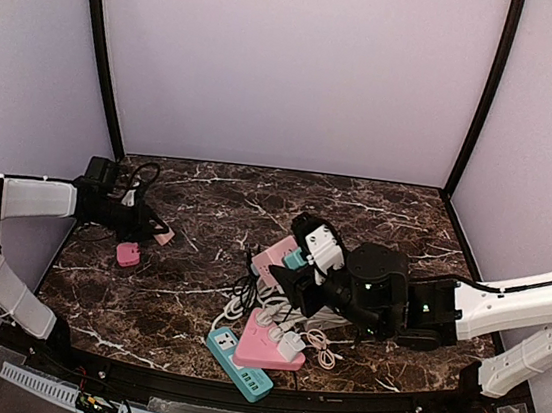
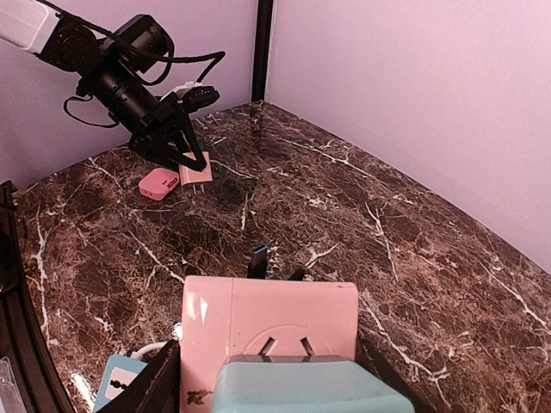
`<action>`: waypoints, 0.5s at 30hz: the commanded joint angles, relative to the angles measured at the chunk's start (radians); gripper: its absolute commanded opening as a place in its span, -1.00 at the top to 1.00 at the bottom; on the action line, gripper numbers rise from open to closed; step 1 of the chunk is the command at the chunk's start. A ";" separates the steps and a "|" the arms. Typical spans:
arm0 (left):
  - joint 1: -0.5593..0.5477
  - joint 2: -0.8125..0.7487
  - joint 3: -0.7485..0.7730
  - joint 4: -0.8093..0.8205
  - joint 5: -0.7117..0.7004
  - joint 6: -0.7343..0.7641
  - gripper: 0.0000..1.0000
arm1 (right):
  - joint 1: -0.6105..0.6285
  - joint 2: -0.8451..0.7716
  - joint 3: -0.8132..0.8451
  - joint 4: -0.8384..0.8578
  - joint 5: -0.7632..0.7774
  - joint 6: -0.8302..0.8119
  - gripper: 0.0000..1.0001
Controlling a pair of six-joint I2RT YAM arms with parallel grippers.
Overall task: Pull the plug off the socket
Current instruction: Place the plug at the center of the board.
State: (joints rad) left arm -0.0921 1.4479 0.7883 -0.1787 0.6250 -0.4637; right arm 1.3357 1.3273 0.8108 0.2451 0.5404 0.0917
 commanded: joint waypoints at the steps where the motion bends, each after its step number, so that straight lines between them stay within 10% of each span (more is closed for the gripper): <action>1: 0.070 0.049 0.051 -0.009 0.034 0.078 0.99 | -0.006 -0.049 -0.002 0.068 0.030 0.019 1.00; 15: 0.223 0.234 0.105 -0.083 -0.026 0.142 0.79 | -0.007 -0.034 -0.008 0.109 0.016 0.010 1.00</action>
State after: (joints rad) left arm 0.1165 1.6558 0.8707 -0.2066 0.6258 -0.3626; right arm 1.3350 1.3132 0.8047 0.2352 0.5434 0.0994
